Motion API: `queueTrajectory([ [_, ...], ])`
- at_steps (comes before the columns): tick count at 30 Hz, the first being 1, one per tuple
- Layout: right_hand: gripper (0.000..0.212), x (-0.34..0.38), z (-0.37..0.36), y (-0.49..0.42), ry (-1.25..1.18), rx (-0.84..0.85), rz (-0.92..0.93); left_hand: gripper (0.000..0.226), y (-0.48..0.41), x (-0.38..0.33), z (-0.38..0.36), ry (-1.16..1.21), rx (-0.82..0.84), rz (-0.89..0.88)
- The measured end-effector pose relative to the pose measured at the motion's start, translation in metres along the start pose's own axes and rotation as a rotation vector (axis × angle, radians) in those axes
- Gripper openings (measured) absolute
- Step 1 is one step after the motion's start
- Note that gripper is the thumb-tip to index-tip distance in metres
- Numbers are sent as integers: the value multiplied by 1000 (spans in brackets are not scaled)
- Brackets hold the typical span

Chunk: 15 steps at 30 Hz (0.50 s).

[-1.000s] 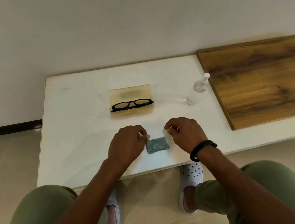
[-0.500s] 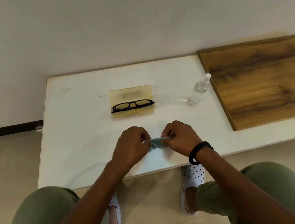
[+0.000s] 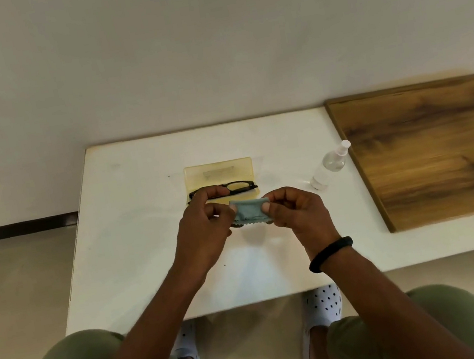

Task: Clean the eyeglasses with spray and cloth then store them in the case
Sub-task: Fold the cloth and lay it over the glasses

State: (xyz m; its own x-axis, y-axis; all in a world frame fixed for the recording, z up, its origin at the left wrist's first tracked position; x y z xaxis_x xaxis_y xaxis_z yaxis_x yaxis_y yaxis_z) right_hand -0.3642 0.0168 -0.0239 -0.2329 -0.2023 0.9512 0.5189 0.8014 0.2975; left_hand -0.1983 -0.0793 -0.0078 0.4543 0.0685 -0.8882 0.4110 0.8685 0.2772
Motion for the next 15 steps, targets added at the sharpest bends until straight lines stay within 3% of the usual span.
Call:
queueTrajectory([
  [6, 10, 4, -5, -11, -24, -52, -18, 20, -10, -10, 8, -77, -51, -133],
  [15, 6, 19, -29, -33, -93, -31, 13, 19, -28, -20, 29, -26, -112, -139],
])
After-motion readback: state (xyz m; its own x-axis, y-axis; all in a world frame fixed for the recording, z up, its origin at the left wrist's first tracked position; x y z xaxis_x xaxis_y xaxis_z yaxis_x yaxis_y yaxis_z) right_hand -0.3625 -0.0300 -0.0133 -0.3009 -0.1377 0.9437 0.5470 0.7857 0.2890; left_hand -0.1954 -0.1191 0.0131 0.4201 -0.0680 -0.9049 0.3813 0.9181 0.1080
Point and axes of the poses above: each hand's wrist, its own y-axis away from the middle knuckle, its own z-axis out of the back of the hand, x = y × z, the point moved 10 cm from there along -y, towards the middle knuckle, and after that the axes turned 6 degrees about -y, right-handed, at the moved point
